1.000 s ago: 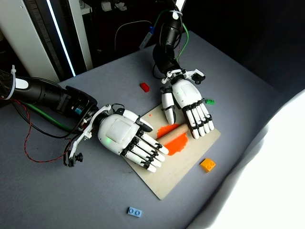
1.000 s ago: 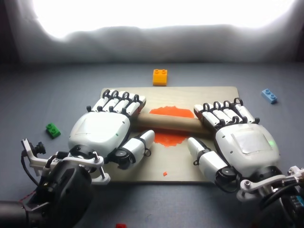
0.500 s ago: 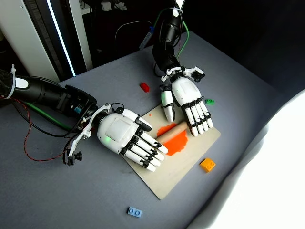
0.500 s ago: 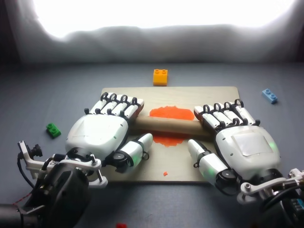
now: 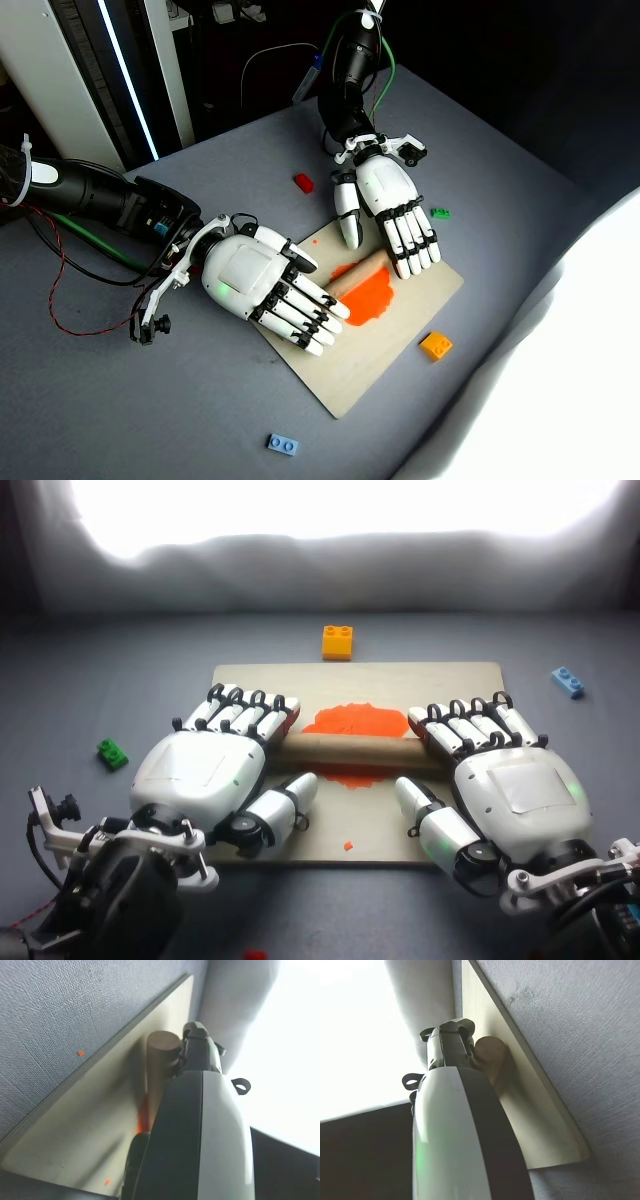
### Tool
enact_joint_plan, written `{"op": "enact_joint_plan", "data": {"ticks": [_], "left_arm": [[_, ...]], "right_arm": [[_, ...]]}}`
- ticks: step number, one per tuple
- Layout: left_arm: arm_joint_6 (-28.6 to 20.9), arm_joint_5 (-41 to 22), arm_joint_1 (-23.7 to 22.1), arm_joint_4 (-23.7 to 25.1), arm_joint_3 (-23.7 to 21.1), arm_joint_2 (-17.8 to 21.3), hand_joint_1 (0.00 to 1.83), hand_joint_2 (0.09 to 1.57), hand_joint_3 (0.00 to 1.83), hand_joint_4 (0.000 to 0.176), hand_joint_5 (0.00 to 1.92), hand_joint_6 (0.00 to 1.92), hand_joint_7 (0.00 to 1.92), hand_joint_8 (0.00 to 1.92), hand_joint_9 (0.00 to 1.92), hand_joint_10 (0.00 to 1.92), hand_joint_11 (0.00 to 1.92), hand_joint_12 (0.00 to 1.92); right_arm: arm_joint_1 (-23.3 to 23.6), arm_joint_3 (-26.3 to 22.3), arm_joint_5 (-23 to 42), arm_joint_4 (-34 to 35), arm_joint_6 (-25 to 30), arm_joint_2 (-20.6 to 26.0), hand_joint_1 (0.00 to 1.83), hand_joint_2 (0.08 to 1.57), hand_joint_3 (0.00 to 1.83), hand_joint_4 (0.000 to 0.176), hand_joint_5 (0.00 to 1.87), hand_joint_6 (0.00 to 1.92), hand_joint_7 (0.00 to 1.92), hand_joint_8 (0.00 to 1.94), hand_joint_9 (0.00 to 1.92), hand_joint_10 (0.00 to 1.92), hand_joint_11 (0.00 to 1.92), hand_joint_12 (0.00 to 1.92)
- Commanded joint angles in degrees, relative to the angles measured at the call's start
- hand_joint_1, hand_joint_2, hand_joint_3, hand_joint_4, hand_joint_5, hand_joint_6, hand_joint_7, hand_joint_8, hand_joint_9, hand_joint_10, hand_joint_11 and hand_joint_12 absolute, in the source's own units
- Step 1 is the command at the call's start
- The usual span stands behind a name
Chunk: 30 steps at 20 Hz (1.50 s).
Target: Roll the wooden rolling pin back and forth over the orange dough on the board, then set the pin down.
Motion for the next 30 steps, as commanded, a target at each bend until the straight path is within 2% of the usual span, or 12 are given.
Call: {"op": "enact_joint_plan", "data": {"ticks": [1,4,7,10,11,14,17,23,25,26,28,30], "left_arm": [[0.0,-2.1,0.4,1.7,-0.1,0.1,0.00,1.53,0.00,0.000,0.19,0.01,0.21,0.00,0.14,0.00,0.00,0.12],[-0.4,-2.7,0.9,2.2,-0.5,0.3,0.00,1.53,0.00,0.000,0.18,0.00,0.21,0.00,0.14,0.01,0.00,0.12],[-0.9,-4.1,1.7,2.6,-1.2,0.5,0.00,1.53,0.00,0.000,0.20,0.00,0.22,0.00,0.15,0.01,0.00,0.17],[-1.2,-5.1,2.4,2.6,-1.8,0.6,0.00,1.53,0.00,0.000,0.20,0.00,0.22,0.00,0.15,0.00,0.00,0.13],[-1.2,-5.2,2.5,2.7,-1.9,0.7,0.00,1.53,0.00,0.000,0.21,0.01,0.23,0.00,0.17,0.01,0.00,0.20],[-1.3,-5.2,2.8,3.3,-2.2,0.8,0.00,1.54,0.00,0.000,0.20,0.00,0.20,0.00,0.14,0.00,0.00,0.18],[-1.3,-5.2,3.0,3.4,-2.7,1.1,0.00,1.54,0.00,0.000,0.21,0.00,0.22,0.00,0.16,0.01,0.00,0.25],[-1.6,-5.5,3.6,4.3,-3.7,2.0,0.00,1.54,0.00,0.000,0.21,0.00,0.23,0.00,0.17,0.01,0.00,0.28],[-1.9,-5.8,3.9,4.6,-4.2,2.1,0.00,1.54,0.00,0.000,0.21,0.00,0.23,0.00,0.17,0.01,0.00,0.28],[-1.9,-6.0,4.1,4.6,-4.3,2.2,0.00,1.54,0.00,0.000,0.22,0.01,0.23,0.00,0.17,0.01,0.00,0.28],[-2.1,-6.4,4.4,4.8,-4.6,2.3,0.00,1.54,0.00,0.000,0.20,0.00,0.19,0.00,0.13,0.00,0.00,0.17],[-2.1,-6.4,4.5,4.9,-4.9,2.4,0.00,1.53,0.00,0.000,0.20,0.00,0.21,0.01,0.14,0.01,0.00,0.19]], "right_arm": [[-0.7,-0.3,2.8,-1.7,-0.2,0.3,0.00,1.57,0.01,0.000,0.35,0.01,0.36,0.00,0.28,0.01,0.00,0.61],[-1.0,-0.5,3.0,-1.9,-0.2,0.4,0.00,1.57,0.01,0.000,0.33,0.01,0.35,0.00,0.27,0.01,0.00,0.60],[-1.2,-0.6,3.3,-2.0,-0.3,0.5,0.00,1.57,0.01,0.000,0.33,0.00,0.34,0.00,0.26,0.00,0.00,0.51],[-1.3,-0.6,3.6,-2.0,-0.3,0.7,0.00,1.57,0.02,0.000,0.34,0.01,0.35,0.00,0.27,0.01,0.00,0.54],[-1.4,-0.7,3.7,-2.0,-0.4,0.7,0.00,1.57,0.03,0.000,0.36,0.02,0.37,0.01,0.29,0.01,0.00,0.62],[-1.6,-1.6,4.2,-2.1,-0.8,1.0,0.00,1.57,0.02,0.000,0.37,0.02,0.39,0.01,0.31,0.02,0.00,0.61],[-1.8,-2.5,4.6,-2.1,-1.2,1.2,0.00,1.57,0.01,0.000,0.34,0.00,0.37,0.00,0.29,0.01,0.00,0.55],[-2.1,-3.3,5.3,-2.2,-2.0,1.2,0.00,1.57,0.02,0.000,0.33,0.01,0.36,0.00,0.29,0.01,0.00,0.60],[-2.2,-3.5,5.7,-2.2,-2.2,1.2,0.00,1.57,0.02,0.000,0.32,0.00,0.34,0.00,0.27,0.00,0.00,0.56],[-2.2,-3.5,5.9,-2.2,-2.3,1.2,0.00,1.57,0.01,0.000,0.33,0.01,0.35,0.00,0.29,0.01,0.00,0.61],[-2.3,-3.8,6.5,-2.2,-2.7,1.2,0.00,1.57,0.02,0.000,0.31,0.00,0.33,0.00,0.26,0.00,0.00,0.59],[-2.3,-4.0,7.0,-2.2,-3.0,1.2,0.00,1.57,0.01,0.000,0.33,0.01,0.34,0.00,0.27,0.00,0.00,0.65]]}}
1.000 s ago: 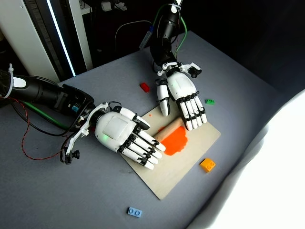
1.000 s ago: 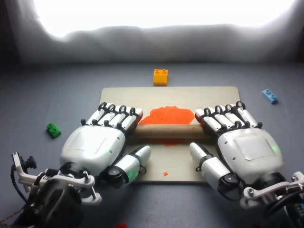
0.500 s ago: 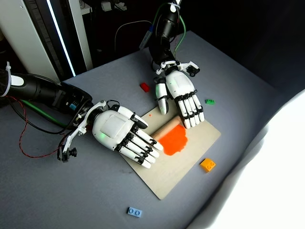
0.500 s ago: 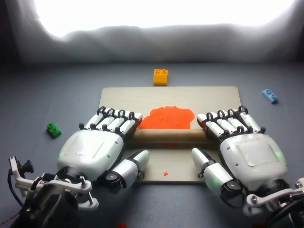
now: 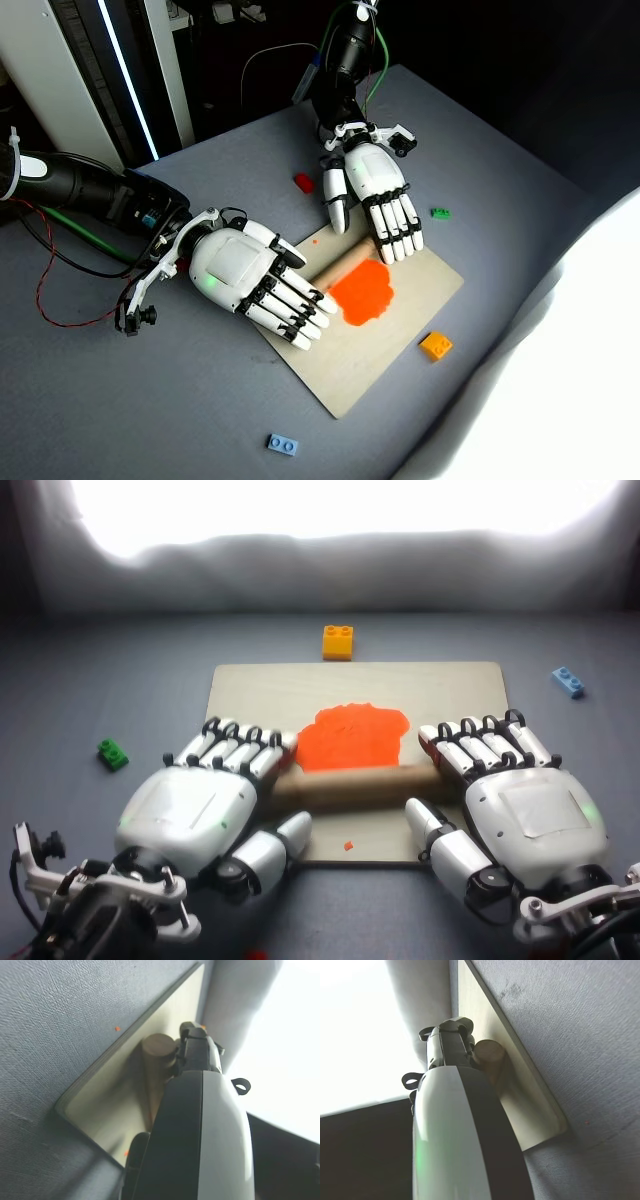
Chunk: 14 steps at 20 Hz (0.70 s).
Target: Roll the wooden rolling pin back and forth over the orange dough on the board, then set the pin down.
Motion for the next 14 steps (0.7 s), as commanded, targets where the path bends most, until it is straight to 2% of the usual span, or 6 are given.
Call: {"op": "enact_joint_plan", "data": {"ticks": [1,14], "left_arm": [[-0.2,-3.9,0.1,2.5,-0.2,0.4,0.00,1.53,0.00,0.000,0.20,0.00,0.21,0.01,0.14,0.01,0.00,0.19],[-0.4,-3.9,0.0,3.1,-1.1,1.6,0.00,1.53,0.00,0.000,0.19,0.00,0.18,0.00,0.11,0.00,0.00,0.15]], "right_arm": [[-0.2,-0.1,4.4,-2.5,-0.4,0.1,0.00,1.57,0.01,0.000,0.33,0.01,0.34,0.00,0.27,0.00,0.00,0.66],[-0.5,-0.9,5.7,-2.5,-1.5,0.1,0.00,1.57,0.01,0.000,0.31,0.00,0.34,0.00,0.27,0.00,0.00,0.55]]}}
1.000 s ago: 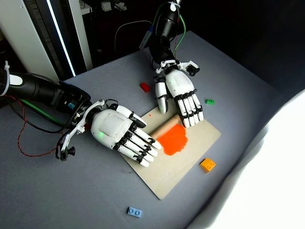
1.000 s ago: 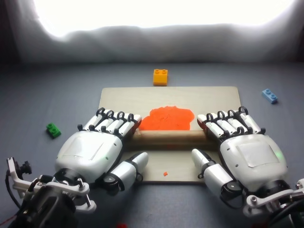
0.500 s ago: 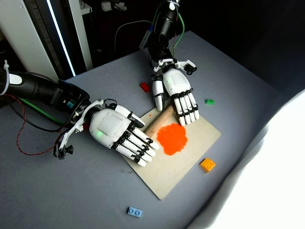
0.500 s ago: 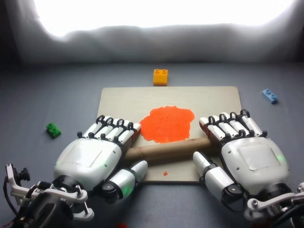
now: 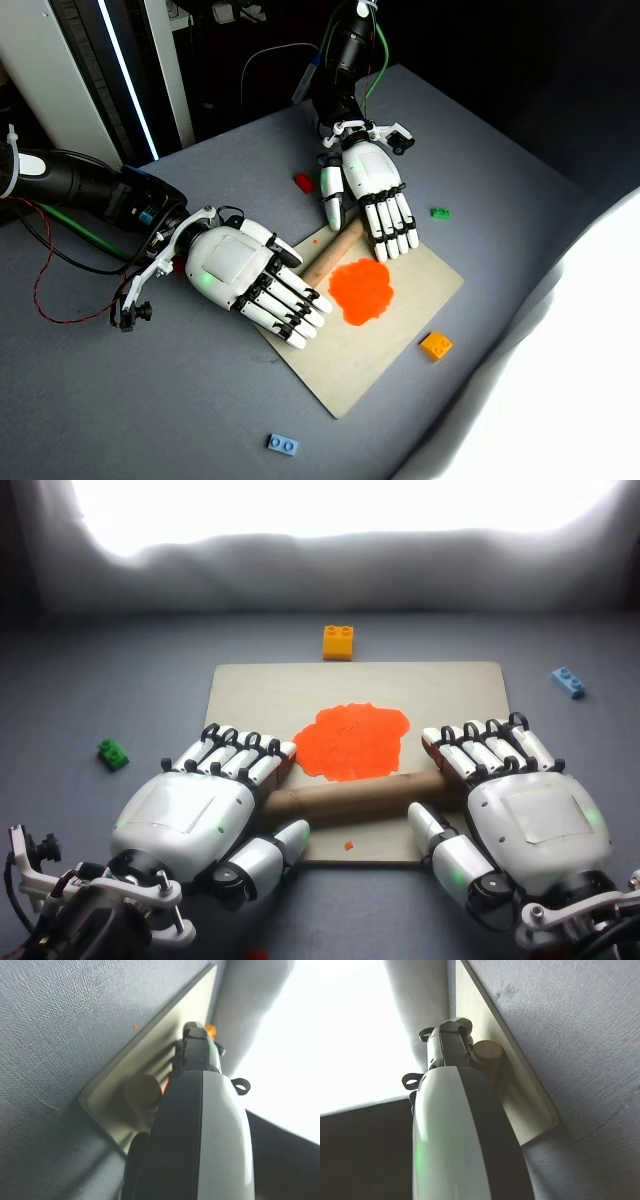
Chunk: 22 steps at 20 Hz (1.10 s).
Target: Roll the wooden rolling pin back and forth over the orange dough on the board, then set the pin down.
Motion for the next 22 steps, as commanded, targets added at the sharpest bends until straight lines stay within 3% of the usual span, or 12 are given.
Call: {"op": "enact_joint_plan", "data": {"ticks": [1,5,8,17,19,22], "left_arm": [[-0.3,-4.8,-0.1,2.7,-0.1,0.5,0.00,1.54,0.00,0.000,0.20,0.01,0.19,0.01,0.12,0.00,0.00,0.14],[-0.5,-4.8,-0.4,3.1,0.0,0.5,0.00,1.53,0.00,0.000,0.19,0.00,0.20,0.00,0.13,0.01,0.00,0.14],[-0.6,-4.8,-0.4,3.2,0.0,0.6,0.00,1.53,0.00,0.000,0.20,0.00,0.19,0.00,0.13,0.00,0.00,0.16],[-0.8,-4.2,-1.7,3.5,0.0,1.2,0.00,1.53,0.00,0.000,0.21,0.00,0.22,0.00,0.16,0.01,0.00,0.21],[-0.8,-4.0,-1.9,3.5,-0.1,1.4,0.00,1.53,0.00,0.000,0.20,0.00,0.21,0.00,0.15,0.00,0.00,0.19],[-0.6,-3.6,-2.3,3.5,-0.3,1.9,0.00,1.53,0.00,0.000,0.20,0.00,0.20,0.00,0.14,0.00,0.00,0.12]], "right_arm": [[-0.2,-0.2,4.8,-2.8,-0.3,0.1,0.00,1.57,0.01,0.000,0.31,0.01,0.34,0.00,0.27,0.00,0.00,0.57],[-0.2,-0.3,5.4,-2.8,-0.7,0.1,0.00,1.56,0.00,0.000,0.34,0.01,0.35,0.00,0.27,0.00,0.00,0.67],[-0.2,-0.4,5.5,-2.8,-0.7,0.1,0.00,1.57,0.01,0.000,0.34,0.01,0.35,0.00,0.25,0.02,0.00,0.54],[-0.2,-0.4,5.6,-2.8,-0.8,0.1,0.00,1.57,0.01,0.000,0.32,0.00,0.35,0.00,0.27,0.02,0.00,0.56],[-0.2,-0.4,5.6,-2.8,-0.8,0.1,0.00,1.57,0.02,0.000,0.33,0.00,0.35,0.00,0.27,0.02,0.00,0.51],[-0.1,-0.4,5.6,-2.8,-0.8,0.1,0.00,1.57,0.01,0.000,0.33,0.01,0.35,0.00,0.27,0.01,0.00,0.59]]}}
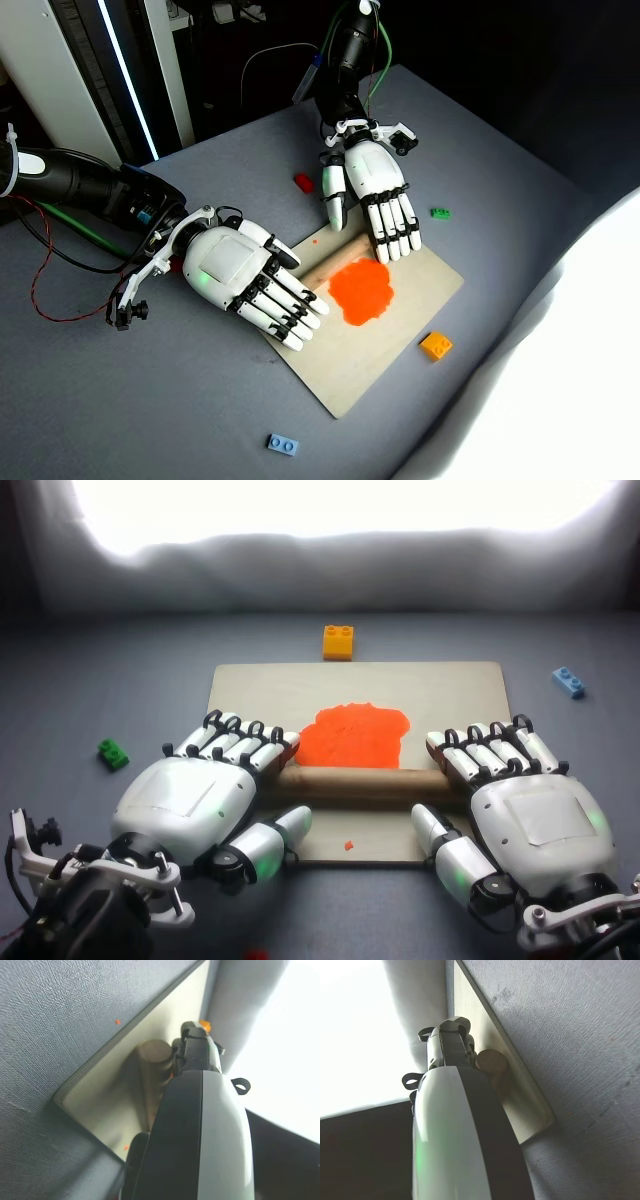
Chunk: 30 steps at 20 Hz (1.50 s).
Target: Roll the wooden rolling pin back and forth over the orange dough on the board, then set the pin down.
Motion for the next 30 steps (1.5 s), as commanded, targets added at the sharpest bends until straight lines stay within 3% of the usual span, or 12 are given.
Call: {"op": "enact_joint_plan", "data": {"ticks": [1,14,18,27,30], "left_arm": [[0.2,-5.6,-0.6,2.8,-0.2,0.6,0.00,1.53,0.00,0.000,0.20,0.00,0.20,0.00,0.13,0.00,0.00,0.12],[1.2,0.6,-5.3,3.5,-0.4,3.5,0.00,1.53,0.00,0.000,0.21,0.00,0.19,0.00,0.12,0.00,0.00,0.18],[2.1,3.7,-7.2,3.7,-0.5,4.3,0.00,1.53,0.00,0.000,0.18,0.00,0.17,0.00,0.10,0.00,0.00,0.10],[7.0,17.9,-15.4,4.5,-0.8,8.1,0.00,1.54,0.00,0.000,0.21,0.01,0.22,0.01,0.16,0.01,0.00,0.21],[9.7,24.9,-19.1,4.5,-1.2,9.9,0.00,1.52,0.00,0.000,0.21,0.00,0.22,0.00,0.15,0.01,0.00,0.25]], "right_arm": [[0.2,-0.1,5.1,-3.4,-0.2,0.2,0.00,1.57,0.01,0.000,0.34,0.01,0.35,0.00,0.27,0.01,0.00,0.61],[3.4,-0.1,5.2,-3.4,0.3,1.6,0.00,1.57,0.01,0.000,0.33,0.00,0.36,0.00,0.28,0.01,0.00,0.56],[4.5,-0.2,5.5,-3.4,0.5,2.0,0.00,1.57,0.00,0.000,0.33,0.00,0.36,0.00,0.28,0.01,0.00,0.61],[6.7,-0.4,5.2,-1.0,0.6,3.9,0.00,1.56,0.00,0.000,0.32,0.00,0.35,0.00,0.28,0.00,0.00,0.57],[7.7,-0.4,2.7,-1.0,-0.2,6.3,0.00,1.56,0.00,0.000,0.35,0.01,0.37,0.01,0.30,0.01,0.00,0.70]]}}
